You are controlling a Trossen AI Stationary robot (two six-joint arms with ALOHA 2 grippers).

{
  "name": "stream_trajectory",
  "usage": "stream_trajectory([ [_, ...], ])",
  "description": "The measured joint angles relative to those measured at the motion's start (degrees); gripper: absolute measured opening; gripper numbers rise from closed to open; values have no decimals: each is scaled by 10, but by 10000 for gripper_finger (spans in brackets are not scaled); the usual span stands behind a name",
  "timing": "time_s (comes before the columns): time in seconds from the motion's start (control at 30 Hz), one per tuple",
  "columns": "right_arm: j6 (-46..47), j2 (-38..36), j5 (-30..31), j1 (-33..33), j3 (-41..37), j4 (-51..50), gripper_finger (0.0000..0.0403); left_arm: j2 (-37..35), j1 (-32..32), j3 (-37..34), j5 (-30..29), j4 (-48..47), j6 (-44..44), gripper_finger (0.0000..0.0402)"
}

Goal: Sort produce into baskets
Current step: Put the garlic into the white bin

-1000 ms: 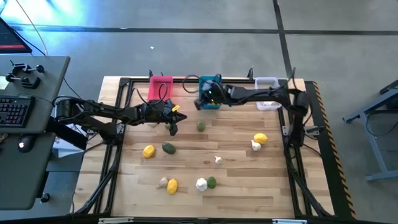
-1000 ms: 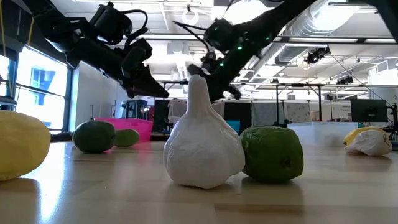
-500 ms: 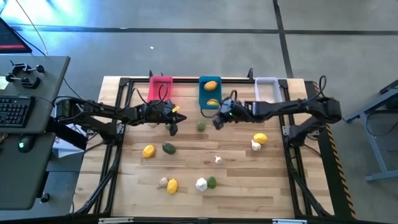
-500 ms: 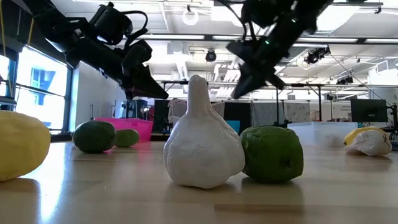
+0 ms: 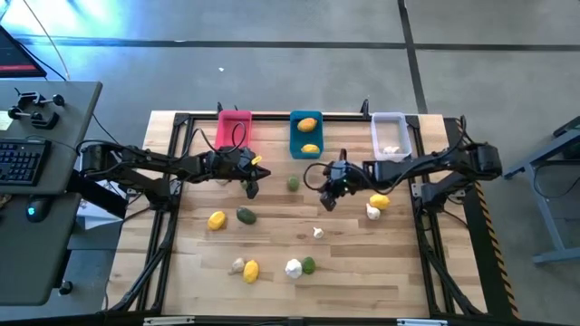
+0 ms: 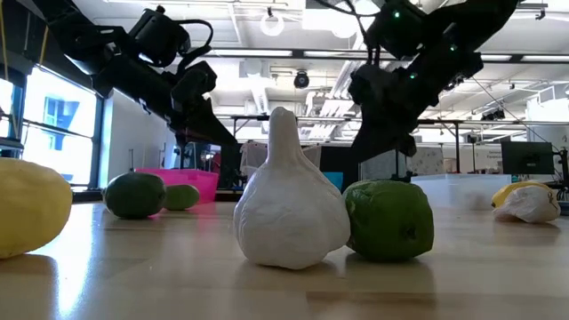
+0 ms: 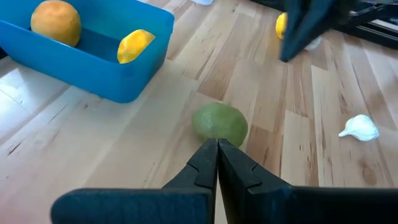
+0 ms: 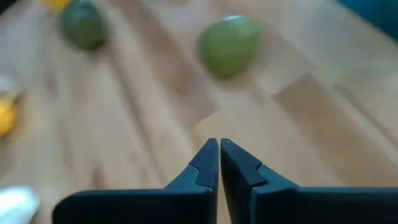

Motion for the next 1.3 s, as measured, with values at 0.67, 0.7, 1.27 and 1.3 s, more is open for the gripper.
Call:
stream_trajectory([
  [0.67, -137, 36, -7, 180, 1, 23, 226, 0, 1, 0, 0, 0, 37, 0],
  [0.7, -137, 45, -7, 177, 1, 27, 226, 0, 1, 0, 0, 1, 37, 0],
  [1.27, -176, 111, -65, 172, 1, 79, 133, 0, 1, 0, -24, 1, 32, 0],
  [1.3, -184, 111, -69, 172, 1, 78, 123, 0, 1, 0, -28, 1, 32, 0],
])
